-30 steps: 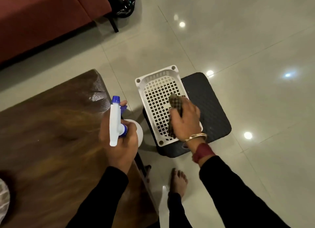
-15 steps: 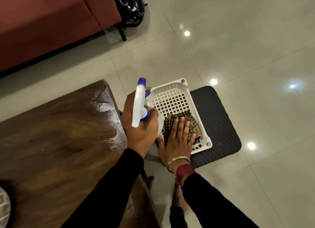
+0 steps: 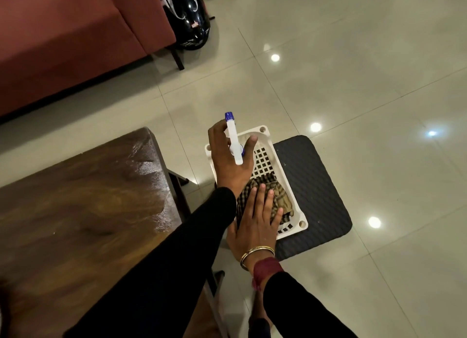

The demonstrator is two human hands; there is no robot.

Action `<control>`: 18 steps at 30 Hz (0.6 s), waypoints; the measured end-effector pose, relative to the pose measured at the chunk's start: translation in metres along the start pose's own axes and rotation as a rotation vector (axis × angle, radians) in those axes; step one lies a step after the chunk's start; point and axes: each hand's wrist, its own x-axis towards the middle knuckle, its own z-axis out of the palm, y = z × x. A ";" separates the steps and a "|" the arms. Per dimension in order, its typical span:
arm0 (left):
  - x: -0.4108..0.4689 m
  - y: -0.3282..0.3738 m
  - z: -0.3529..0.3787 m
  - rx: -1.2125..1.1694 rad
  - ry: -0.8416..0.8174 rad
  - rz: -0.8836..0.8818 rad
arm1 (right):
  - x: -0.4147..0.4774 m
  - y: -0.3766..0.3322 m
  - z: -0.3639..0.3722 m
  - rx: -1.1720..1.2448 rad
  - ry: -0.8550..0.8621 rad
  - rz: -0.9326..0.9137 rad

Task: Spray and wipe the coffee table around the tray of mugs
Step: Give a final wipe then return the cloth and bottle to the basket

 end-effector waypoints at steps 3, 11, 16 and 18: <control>-0.002 0.000 0.003 0.001 -0.008 0.003 | -0.001 0.000 0.000 -0.001 0.001 -0.006; -0.010 -0.014 0.002 -0.060 -0.126 -0.134 | 0.000 0.003 0.005 -0.005 0.005 -0.004; -0.019 -0.022 -0.004 -0.014 -0.147 -0.143 | 0.002 0.003 0.005 -0.023 0.001 -0.007; -0.027 -0.024 -0.009 0.016 -0.149 -0.166 | 0.002 0.004 0.007 -0.029 -0.001 -0.008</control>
